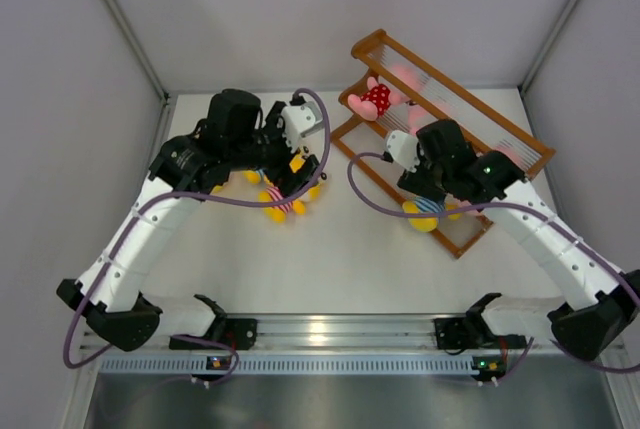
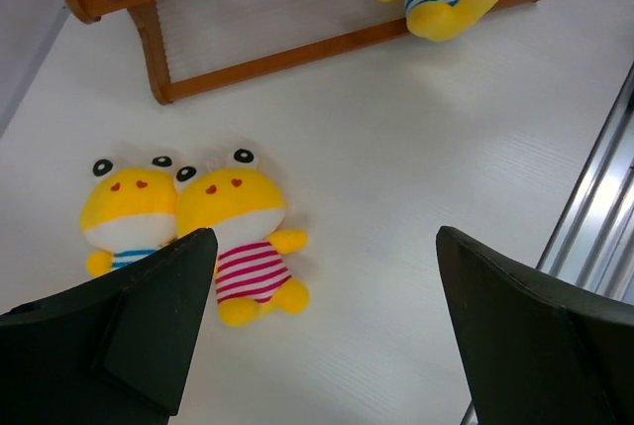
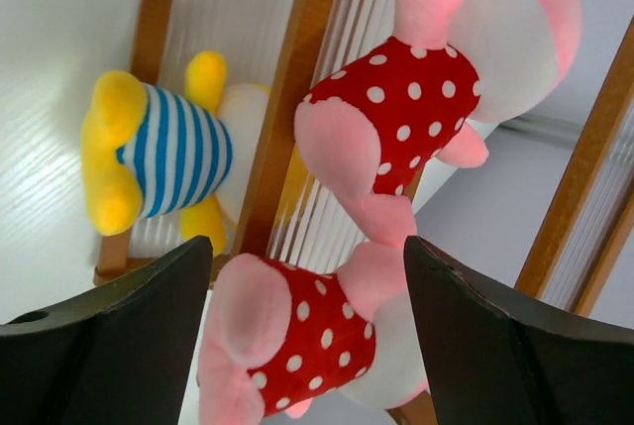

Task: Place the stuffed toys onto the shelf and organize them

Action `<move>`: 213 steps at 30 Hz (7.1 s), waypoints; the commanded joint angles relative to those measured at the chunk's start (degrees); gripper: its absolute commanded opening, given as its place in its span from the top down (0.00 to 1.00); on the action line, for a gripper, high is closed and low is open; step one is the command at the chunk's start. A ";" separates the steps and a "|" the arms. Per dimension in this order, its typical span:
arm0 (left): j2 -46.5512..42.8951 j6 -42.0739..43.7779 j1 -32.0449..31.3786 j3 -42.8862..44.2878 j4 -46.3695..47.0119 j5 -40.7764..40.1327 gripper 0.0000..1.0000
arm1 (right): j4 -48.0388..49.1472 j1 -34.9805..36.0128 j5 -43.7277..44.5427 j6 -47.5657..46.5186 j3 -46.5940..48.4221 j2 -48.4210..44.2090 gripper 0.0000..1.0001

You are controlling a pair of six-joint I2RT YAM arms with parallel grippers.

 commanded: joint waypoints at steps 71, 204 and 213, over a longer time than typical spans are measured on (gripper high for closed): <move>-8.43 5.04 11.09 -8.55 2.29 -17.19 0.02 | 2.77 -3.77 2.38 44.12 28.86 30.67 0.68; -3.06 8.29 55.30 -26.84 5.19 0.65 0.05 | 32.68 23.74 -11.05 14.79 22.61 38.68 1.00; -3.50 7.59 55.22 -26.48 5.19 3.20 0.04 | -0.13 21.46 -8.79 -6.41 47.75 33.40 1.00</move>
